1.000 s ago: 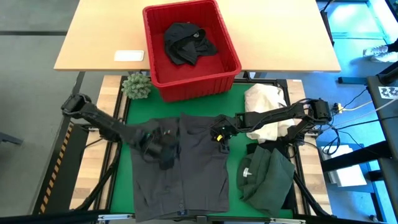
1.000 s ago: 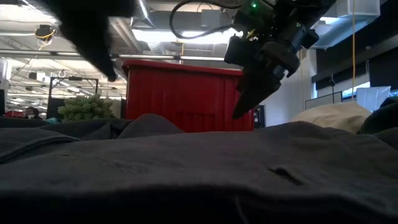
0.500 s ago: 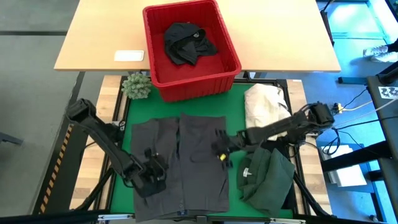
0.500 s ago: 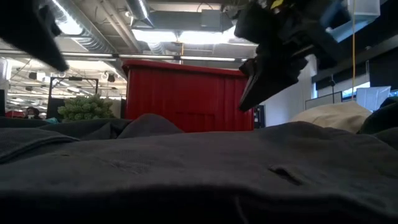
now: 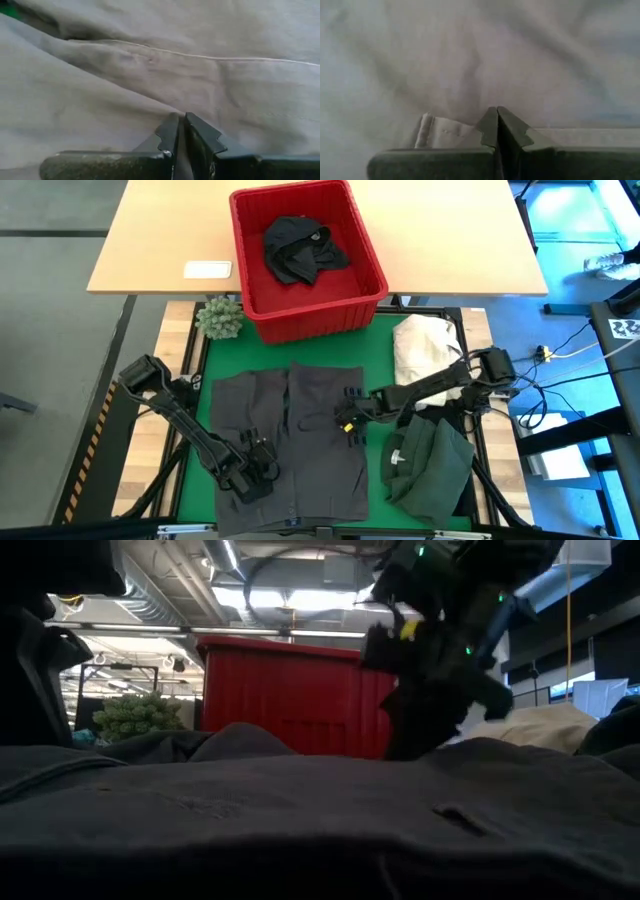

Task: Fold laundry
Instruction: Fold the gray pants

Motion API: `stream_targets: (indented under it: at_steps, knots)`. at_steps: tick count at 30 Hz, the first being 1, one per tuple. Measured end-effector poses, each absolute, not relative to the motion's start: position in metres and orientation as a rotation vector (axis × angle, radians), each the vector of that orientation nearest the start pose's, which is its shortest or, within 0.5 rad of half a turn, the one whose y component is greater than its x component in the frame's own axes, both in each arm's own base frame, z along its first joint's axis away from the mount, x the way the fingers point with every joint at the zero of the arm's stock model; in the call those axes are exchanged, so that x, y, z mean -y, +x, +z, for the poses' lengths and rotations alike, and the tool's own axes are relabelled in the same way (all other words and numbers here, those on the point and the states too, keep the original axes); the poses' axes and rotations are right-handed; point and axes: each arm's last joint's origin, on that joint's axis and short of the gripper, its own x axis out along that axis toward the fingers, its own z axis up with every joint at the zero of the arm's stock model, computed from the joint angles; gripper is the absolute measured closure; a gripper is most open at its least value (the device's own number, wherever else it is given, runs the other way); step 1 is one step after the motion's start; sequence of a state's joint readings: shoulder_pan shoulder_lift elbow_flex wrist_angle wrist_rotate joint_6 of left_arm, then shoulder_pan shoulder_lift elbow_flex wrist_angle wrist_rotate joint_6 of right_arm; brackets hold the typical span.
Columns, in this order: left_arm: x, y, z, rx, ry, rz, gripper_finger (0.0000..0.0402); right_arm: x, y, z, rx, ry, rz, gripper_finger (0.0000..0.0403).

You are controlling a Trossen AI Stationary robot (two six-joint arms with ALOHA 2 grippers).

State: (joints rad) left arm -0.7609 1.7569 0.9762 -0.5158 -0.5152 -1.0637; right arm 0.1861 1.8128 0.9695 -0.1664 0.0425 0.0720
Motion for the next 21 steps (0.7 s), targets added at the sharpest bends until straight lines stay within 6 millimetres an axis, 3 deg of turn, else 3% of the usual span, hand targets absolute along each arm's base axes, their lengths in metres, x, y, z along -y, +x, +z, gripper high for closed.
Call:
stream_targets:
  at_steps: [5, 13, 18, 21]
  knots:
    - [0.199, 0.229, 0.129, -0.98, -0.219, 0.323, 0.039, -0.046, 0.344, 0.121, -1.033, -0.014, 0.069, 0.0398]
    - [0.168, 0.222, 0.104, -0.969, -0.252, 0.379, 0.0397, -0.016, 0.346, 0.116, -1.052, 0.047, 0.013, 0.0398]
    - [0.145, 0.231, 0.104, -0.971, -0.149, 0.42, 0.0399, 0.005, 0.345, 0.118, -1.05, 0.079, -0.038, 0.0398]
    - [0.136, 0.232, 0.115, -0.965, -0.141, 0.411, 0.0395, 0.005, 0.341, 0.129, -1.042, 0.12, 0.024, 0.0398]
